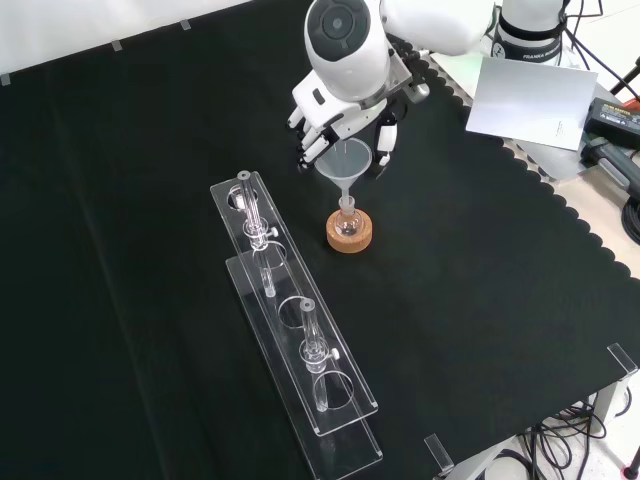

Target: Place the funnel on the round-bottom flask.

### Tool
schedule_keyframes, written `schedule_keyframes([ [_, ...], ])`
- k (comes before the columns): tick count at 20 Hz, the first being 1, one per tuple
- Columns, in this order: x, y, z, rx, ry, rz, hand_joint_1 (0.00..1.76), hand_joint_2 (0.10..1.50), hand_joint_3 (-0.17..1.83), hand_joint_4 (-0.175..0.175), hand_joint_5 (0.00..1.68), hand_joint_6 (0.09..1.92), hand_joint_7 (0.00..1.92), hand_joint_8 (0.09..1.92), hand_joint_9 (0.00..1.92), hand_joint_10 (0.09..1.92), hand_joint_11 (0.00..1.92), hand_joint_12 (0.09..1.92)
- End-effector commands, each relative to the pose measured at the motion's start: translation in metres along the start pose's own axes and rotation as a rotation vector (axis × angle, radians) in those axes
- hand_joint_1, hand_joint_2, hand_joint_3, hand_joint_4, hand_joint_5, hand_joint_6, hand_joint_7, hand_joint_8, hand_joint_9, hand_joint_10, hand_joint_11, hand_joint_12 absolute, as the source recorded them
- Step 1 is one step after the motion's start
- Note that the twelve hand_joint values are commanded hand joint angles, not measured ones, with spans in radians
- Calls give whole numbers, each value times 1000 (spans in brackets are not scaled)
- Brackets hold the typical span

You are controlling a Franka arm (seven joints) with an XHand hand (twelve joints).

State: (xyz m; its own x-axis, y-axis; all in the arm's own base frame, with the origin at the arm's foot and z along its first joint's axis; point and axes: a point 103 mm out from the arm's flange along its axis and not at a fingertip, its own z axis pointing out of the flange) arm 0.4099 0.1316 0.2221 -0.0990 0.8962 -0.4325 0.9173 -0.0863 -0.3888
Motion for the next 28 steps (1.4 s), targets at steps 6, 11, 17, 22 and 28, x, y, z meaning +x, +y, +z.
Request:
schedule_keyframes([
  [6,6,4,6,9,-10,-2,770,757,480,10,755,763,822,707,1007,433,621,1285],
  [11,8,11,16,25,-12,-2,770,757,481,7,740,760,814,708,991,430,621,1284],
  [17,9,10,19,31,-13,-3,768,756,482,3,716,773,795,721,966,445,621,1282],
  [22,10,9,20,29,-8,-12,763,754,482,-2,691,770,779,722,955,449,619,1282],
  [28,13,9,20,29,-17,-17,746,742,480,-14,606,774,742,740,929,466,614,1284],
])
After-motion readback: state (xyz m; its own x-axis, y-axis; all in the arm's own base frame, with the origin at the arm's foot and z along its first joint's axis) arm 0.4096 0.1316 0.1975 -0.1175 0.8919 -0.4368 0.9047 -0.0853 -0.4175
